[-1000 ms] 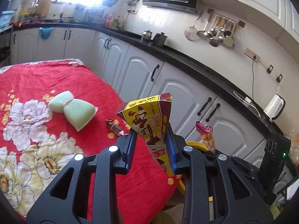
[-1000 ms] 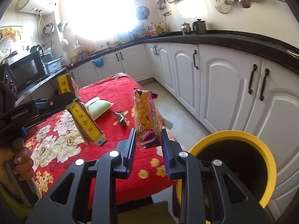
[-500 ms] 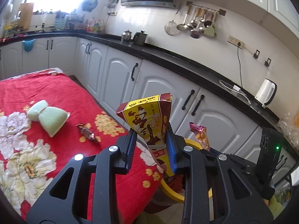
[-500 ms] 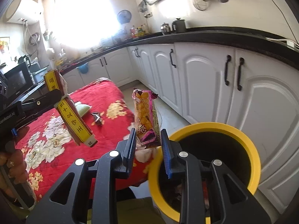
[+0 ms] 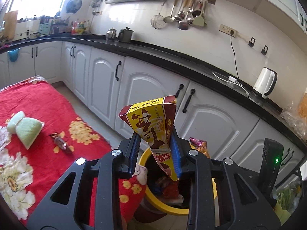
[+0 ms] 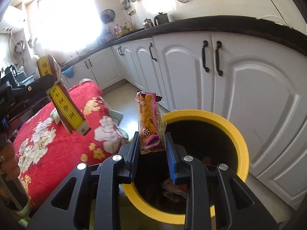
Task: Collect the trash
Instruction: 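Carry the yellow box and orange wrapper over the yellow-rimmed bin with both tools, then open both tools to drop the box and wrapper into the bin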
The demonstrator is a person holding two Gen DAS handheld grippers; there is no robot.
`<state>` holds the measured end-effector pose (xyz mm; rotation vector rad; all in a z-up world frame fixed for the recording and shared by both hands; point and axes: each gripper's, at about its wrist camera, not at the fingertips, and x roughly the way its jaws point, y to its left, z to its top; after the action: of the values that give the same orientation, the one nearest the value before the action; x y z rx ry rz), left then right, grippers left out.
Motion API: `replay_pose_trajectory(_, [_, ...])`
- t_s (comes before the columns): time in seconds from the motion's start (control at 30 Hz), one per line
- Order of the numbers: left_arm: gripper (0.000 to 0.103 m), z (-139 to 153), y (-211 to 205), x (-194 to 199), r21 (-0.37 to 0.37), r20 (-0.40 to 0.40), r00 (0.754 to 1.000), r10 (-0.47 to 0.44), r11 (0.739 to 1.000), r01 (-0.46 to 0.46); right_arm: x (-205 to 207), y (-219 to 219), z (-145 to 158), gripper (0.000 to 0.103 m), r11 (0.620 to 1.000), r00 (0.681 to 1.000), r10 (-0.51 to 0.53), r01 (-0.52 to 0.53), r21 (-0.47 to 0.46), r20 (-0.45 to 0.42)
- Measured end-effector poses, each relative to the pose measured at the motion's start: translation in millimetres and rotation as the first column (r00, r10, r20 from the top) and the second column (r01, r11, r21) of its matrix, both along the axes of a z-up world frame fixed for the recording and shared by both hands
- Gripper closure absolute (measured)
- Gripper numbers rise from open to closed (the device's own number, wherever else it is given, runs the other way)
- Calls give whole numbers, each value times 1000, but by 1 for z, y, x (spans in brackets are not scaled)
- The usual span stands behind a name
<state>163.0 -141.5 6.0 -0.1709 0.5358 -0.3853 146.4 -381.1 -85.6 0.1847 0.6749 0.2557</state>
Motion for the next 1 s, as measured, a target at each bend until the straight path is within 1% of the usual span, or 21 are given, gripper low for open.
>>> replay_pose_trajectory(0.5, [80,-22,-45,25,21,-38,997,-71,997,72,-2,-29,-39,77,998,994,-61,63,18,-93])
replay_pose_trajectory(0.73, [79,-36,-59,34,42,-69,994,-86,995,89,-1,-37,-54,76,997,988,-72,77,26,-137])
replay_pose_trajectory(0.93, [79,-49,-66,40,50,-98,991,-94,994,100,1,-42,-61,75,995,983,-86,92,35,-160])
replay_pose_trajectory(0.97, [79,-51,-67,41,51,-104,990,-96,994,102,1,-43,-62,75,995,983,-89,96,38,-163])
replay_pose_trajectory(1.0, [79,-54,-68,42,52,-112,989,-100,993,106,1,-44,-62,71,994,982,-94,102,40,-167])
